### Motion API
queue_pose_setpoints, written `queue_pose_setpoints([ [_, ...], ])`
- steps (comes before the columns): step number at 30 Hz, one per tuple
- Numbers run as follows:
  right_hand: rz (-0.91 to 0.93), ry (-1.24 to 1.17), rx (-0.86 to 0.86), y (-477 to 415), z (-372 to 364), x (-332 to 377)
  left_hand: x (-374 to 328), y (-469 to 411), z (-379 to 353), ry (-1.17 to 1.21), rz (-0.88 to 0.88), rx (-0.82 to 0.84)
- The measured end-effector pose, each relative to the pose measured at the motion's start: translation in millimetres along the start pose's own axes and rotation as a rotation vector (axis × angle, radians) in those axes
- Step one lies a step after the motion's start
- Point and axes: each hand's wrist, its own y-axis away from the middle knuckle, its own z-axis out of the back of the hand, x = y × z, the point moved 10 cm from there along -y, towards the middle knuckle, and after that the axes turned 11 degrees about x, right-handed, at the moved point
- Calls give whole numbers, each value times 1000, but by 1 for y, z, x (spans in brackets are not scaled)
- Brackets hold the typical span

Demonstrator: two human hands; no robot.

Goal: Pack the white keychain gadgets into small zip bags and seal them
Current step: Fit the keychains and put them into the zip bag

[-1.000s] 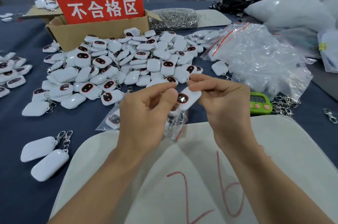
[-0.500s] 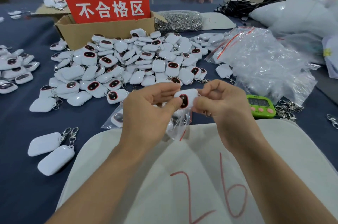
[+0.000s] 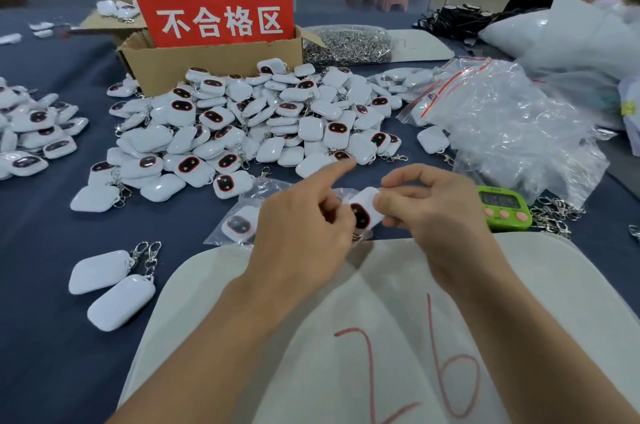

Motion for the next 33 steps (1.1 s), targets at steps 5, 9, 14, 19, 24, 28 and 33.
queue_pose_setpoints([
  [5, 120, 86, 327, 10, -68, 8, -22, 7, 10, 78, -195, -95],
  [9, 245, 184, 64, 4, -26, 26, -13, 9, 29, 102, -181, -267],
  [14, 186, 288, -252, -8, 26, 15, 9, 13, 69, 287, -109, -525],
  [19, 194, 658, 27, -37, -33, 2, 2, 19, 122, 244, -220, -767],
  [24, 307, 919, 277, -58, -84, 8, -9, 4, 61, -43, -175, -408],
  [28, 264, 997, 228, -63, -79, 4, 9, -13, -11, -314, -1, 76],
  [33, 149, 935, 149, -58, -53, -1, 14, -11, -20, -340, 19, 126],
])
